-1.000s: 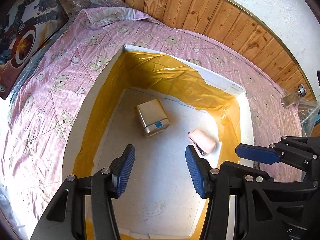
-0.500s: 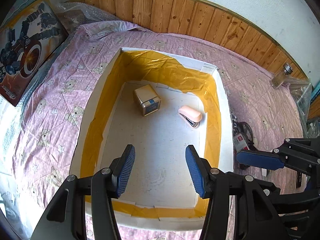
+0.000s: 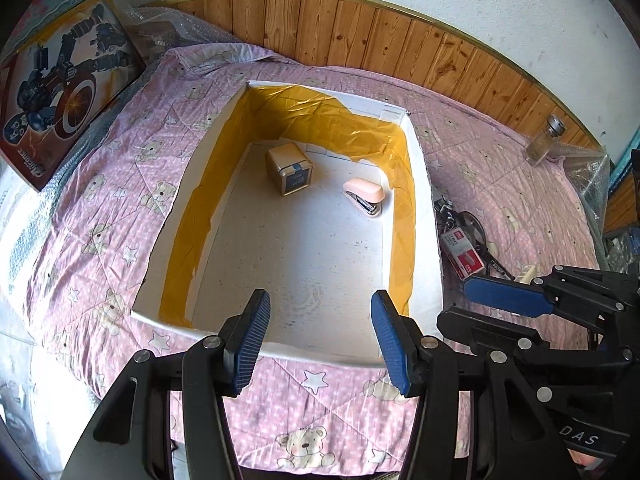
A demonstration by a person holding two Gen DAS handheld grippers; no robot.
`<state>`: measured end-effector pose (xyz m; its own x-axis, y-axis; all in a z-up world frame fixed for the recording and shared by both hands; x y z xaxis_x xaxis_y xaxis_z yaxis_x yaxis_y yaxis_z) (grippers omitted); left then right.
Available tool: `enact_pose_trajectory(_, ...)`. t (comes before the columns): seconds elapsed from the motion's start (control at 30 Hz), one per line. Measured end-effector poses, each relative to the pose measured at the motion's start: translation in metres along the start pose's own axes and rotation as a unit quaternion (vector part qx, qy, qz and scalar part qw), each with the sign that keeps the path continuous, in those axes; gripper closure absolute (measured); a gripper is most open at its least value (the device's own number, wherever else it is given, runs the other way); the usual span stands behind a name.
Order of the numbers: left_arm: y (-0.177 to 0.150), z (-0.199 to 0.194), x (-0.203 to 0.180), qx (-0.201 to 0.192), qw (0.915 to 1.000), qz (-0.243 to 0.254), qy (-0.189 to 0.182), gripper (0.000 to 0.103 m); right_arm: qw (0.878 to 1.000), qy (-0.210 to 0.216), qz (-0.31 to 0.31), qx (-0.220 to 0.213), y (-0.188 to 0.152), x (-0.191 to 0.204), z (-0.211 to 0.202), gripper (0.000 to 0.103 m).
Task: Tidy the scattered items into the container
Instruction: 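Withdraw both tools from the box toward the remaining items, then grasp the red staples box with the left tool while the right tool grasps the tissue pack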
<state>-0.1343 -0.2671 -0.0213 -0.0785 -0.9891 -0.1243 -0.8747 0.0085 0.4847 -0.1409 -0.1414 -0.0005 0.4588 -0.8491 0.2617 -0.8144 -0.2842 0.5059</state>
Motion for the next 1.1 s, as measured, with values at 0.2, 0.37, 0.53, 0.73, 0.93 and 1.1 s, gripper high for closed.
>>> enact_pose_trajectory(0.2, -0.023, -0.012, -0.015, -0.012, 0.9996, 0.014, -0.021, 0.049, 0.999, -0.010, 0.024, -0.039, -0.036, -0.005, -0.019, 0.071)
enact_pose_trajectory(0.37, -0.043, -0.019, -0.043, -0.025, 0.9978, 0.050, -0.035, 0.049, 0.995, -0.008, 0.074, -0.066, -0.070, -0.026, -0.032, 0.071)
enact_pose_trajectory(0.53, -0.058, -0.017, -0.078, -0.023, 0.9952, 0.073, -0.061, 0.049, 0.987, -0.005, 0.135, -0.085, -0.101, -0.058, -0.047, 0.071)
enact_pose_trajectory(0.73, -0.063, -0.001, -0.118, -0.011, 0.9925, 0.089, -0.083, 0.049, 0.970, -0.003, 0.218, -0.103, -0.139, -0.106, -0.056, 0.070)
enact_pose_trajectory(0.93, -0.054, 0.029, -0.149, 0.004, 0.9924, 0.080, -0.093, 0.045, 0.950, -0.009, 0.290, -0.113, -0.168, -0.154, -0.059, 0.068)
enact_pose_trajectory(1.1, -0.039, 0.057, -0.170, 0.014, 0.9926, 0.066, -0.101, 0.038, 0.921, 0.002, 0.364, -0.139, -0.186, -0.199, -0.063, 0.059)
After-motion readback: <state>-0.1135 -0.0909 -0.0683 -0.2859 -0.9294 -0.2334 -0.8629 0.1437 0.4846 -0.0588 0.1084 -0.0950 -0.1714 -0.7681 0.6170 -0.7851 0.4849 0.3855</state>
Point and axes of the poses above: each gripper's, at about its wrist camera, not at the fingertips, and z roughly the way its jaws point, x to its left, y to its top, the point moved 2 cm from there along z, roughly the way its jaws point, and after that the axes turned 2 degrees about y, right-handed, at the moved point
